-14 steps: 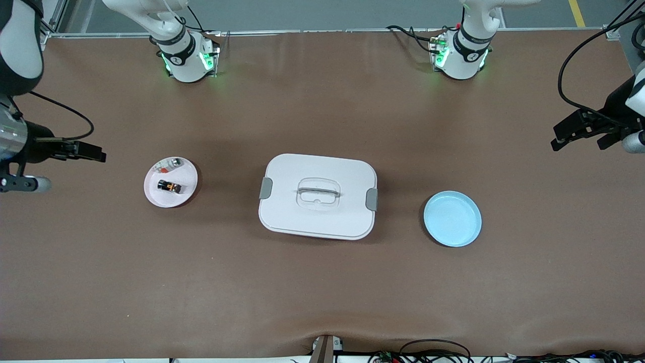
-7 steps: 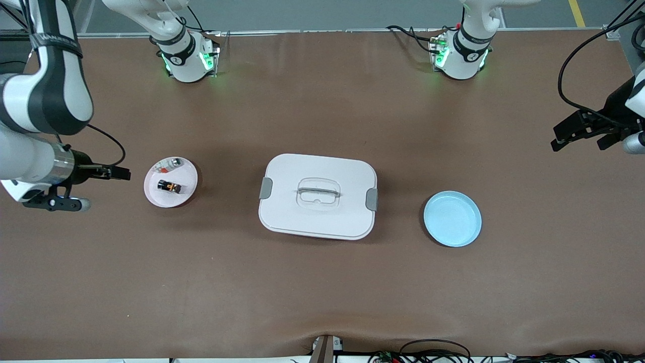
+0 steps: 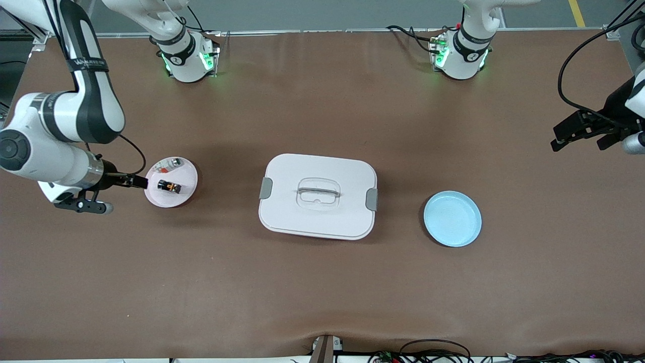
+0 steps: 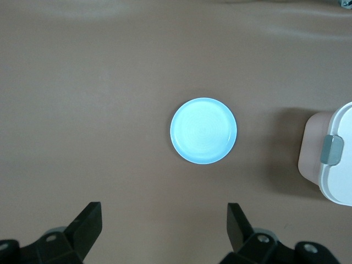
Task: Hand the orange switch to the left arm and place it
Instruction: 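Move the right gripper over the white plate toward the orange switch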
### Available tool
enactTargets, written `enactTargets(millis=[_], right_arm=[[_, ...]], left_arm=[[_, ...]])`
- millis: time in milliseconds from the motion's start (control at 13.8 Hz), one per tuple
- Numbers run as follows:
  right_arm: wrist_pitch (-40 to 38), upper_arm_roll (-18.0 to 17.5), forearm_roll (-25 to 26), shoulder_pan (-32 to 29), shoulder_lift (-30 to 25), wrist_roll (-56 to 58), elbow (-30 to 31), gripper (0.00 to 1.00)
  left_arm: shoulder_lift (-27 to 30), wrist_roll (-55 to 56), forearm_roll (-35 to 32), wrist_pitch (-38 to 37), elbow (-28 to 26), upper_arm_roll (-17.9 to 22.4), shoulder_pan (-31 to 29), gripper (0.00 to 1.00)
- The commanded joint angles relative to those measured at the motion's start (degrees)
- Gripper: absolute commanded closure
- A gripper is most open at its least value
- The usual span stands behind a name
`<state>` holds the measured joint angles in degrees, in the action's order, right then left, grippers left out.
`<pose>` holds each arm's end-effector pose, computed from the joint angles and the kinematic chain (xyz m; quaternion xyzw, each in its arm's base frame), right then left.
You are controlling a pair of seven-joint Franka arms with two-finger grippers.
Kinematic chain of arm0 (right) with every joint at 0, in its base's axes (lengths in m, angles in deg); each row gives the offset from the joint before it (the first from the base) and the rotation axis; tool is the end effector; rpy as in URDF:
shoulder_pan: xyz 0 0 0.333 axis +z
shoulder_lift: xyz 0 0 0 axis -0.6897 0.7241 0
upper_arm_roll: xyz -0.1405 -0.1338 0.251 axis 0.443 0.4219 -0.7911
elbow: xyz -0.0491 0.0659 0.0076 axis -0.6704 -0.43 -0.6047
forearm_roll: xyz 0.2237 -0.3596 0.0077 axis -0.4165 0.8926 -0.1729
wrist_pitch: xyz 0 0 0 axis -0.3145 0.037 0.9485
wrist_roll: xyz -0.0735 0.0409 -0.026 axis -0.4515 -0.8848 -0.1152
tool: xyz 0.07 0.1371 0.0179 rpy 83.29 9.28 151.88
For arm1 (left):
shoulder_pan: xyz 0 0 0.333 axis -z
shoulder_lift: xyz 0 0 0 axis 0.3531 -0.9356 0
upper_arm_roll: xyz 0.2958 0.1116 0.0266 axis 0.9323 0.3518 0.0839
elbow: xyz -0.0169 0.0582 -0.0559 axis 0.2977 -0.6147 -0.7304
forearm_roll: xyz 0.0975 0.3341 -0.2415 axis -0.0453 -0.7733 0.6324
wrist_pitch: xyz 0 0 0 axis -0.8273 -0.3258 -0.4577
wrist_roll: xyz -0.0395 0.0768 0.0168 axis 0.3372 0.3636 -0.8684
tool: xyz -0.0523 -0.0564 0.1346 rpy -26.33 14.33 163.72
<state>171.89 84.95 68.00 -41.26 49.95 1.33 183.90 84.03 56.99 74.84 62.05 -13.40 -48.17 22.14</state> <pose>0.6004 -0.0137 0.2872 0.9954 -0.0672 -0.0679 0.0118 0.6037 -0.0304 0.5884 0.9988 0.0172 0.0418 0.0166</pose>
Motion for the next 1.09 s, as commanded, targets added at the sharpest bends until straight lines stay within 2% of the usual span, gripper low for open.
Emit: enactTargets(millis=[0, 145, 435, 1014], right_arm=[[4.2, -0.2, 1.3, 1.7, -2.7, -1.7, 4.6, 0.0], [6.4, -0.2, 1.4, 1.7, -2.6, -3.7, 6.3, 0.0], [17.4, -0.1, 2.3, 1.2, -2.5, -4.0, 13.5, 0.0], [27.5, -0.1, 2.3, 1.0, 0.0, -7.4, 19.3, 0.0]], left_arm=[[-0.1, -1.6, -0.4, -1.0, 0.6, 0.2, 0.0, 0.0], [-0.1, -1.6, -0.4, -0.9, 0.6, 0.2, 0.0, 0.0], [0.0, -1.6, -0.4, -0.9, 0.6, 0.2, 0.0, 0.0], [0.0, -1.6, -0.4, -0.9, 0.6, 0.2, 0.0, 0.0]])
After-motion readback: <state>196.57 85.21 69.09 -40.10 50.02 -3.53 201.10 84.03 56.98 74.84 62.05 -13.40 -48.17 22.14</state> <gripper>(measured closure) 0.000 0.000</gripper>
